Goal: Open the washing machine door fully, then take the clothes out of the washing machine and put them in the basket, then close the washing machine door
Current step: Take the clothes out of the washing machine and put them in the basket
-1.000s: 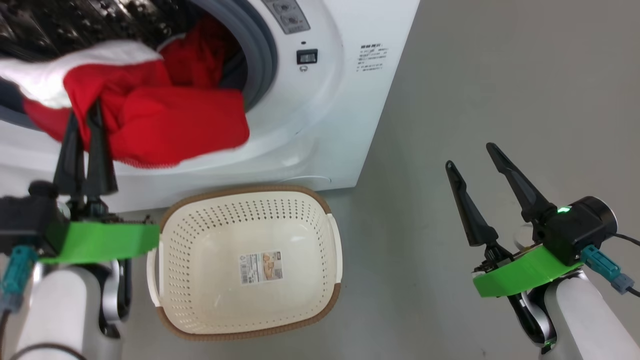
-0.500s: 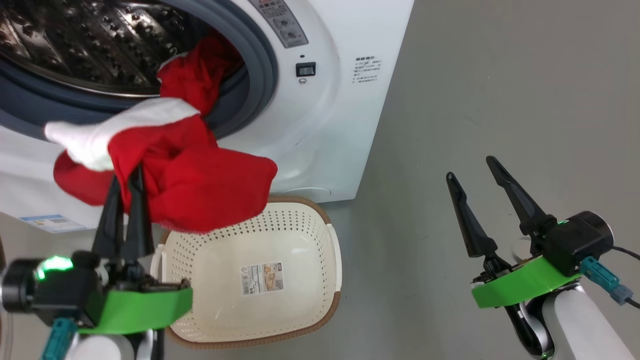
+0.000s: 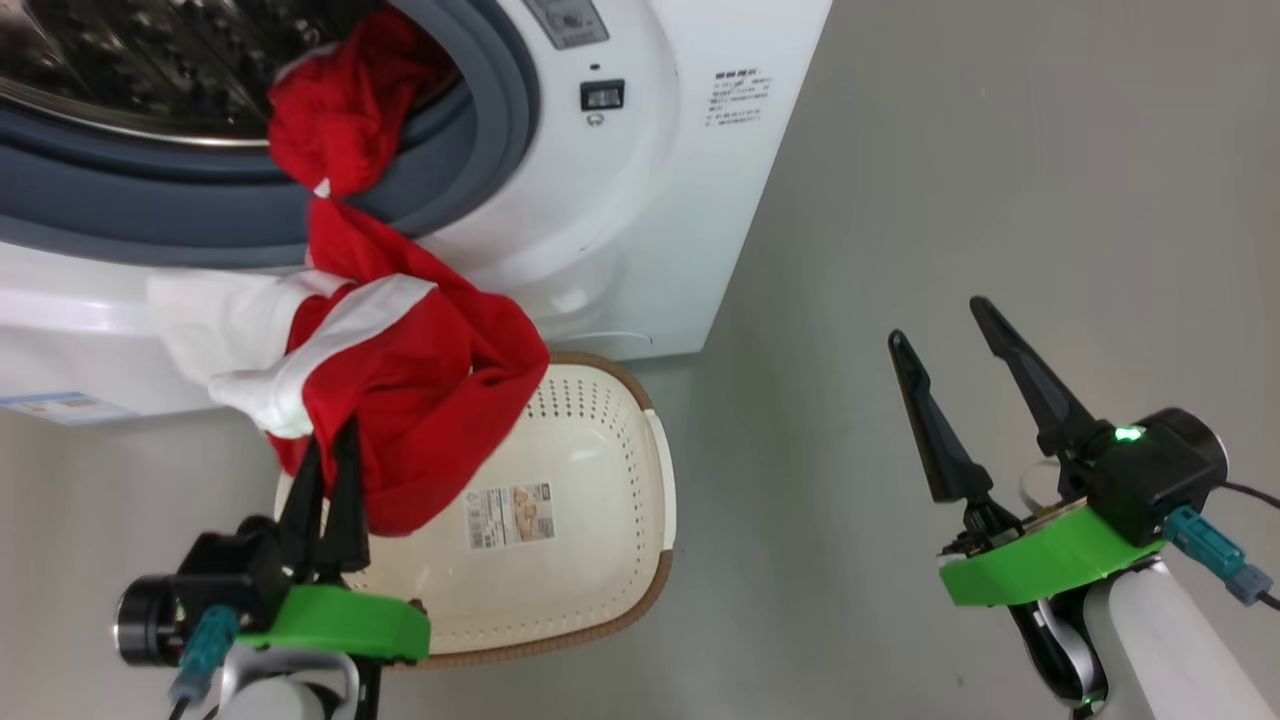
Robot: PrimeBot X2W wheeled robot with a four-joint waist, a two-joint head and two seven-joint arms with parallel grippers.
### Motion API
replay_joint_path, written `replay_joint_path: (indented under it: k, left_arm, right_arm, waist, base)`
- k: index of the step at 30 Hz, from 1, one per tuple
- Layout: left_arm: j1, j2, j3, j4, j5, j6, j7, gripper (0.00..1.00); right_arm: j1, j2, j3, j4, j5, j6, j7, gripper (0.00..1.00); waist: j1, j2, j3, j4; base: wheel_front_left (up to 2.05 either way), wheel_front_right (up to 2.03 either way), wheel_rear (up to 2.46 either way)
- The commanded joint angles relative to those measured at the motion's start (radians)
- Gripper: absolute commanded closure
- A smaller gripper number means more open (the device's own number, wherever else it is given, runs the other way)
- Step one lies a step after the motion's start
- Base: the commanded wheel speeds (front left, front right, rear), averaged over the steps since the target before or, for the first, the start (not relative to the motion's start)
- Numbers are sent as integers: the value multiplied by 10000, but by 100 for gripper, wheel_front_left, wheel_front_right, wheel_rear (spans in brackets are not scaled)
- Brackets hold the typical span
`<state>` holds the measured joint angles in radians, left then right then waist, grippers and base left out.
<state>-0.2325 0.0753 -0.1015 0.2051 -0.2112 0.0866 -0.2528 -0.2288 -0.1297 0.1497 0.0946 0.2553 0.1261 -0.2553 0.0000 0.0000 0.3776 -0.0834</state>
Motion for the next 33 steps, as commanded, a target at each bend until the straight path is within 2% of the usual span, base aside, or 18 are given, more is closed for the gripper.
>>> replay_joint_path:
  k: [1, 5, 8, 12, 19, 24, 33]
  left_arm:
    - [-323, 54, 278, -24, -65, -72, -86, 100]
    - [-869, -44, 346, 1193, -426, -357, -87, 100]
    - [-1365, -90, 405, 2681, -848, -608, -26, 100]
    - [-2213, -77, 472, 4625, -1149, -770, 372, 100]
    - [-3601, -3, 424, 7237, -1460, -1123, 1291, 100]
    - [-4394, 100, 462, 8549, -1618, -1225, 1550, 100]
    - [-5239, 173, 500, 9946, -1781, -1312, 1167, 100]
  right_arm:
    - [-167, -40, 226, -292, 98, 46, -65, 0]
    - [-251, -47, 232, -295, 110, 46, -65, 0]
    - [-335, -91, 414, -224, 181, 46, -65, 0]
    - [-499, -63, 510, -208, 249, 46, -65, 0]
    - [-701, 21, 571, -153, 338, 46, -65, 0]
    - [-885, 87, 668, -153, 442, 46, -65, 0]
    - [-1149, 162, 743, -150, 517, 46, -65, 0]
  waist:
    - [0, 0, 293, -110]
    - [0, 0, 628, -212]
    - [0, 0, 842, -324]
    - [0, 0, 1120, -519]
    - [0, 0, 1591, -816]
    - [0, 0, 1962, -987]
    - [0, 0, 2399, -1087]
  base:
    - [0, 0, 0]
    - [0, 0, 0]
    - [0, 0, 0]
    - [0, 0, 0]
    - [0, 0, 0]
    - [0, 0, 0]
    - [0, 0, 0]
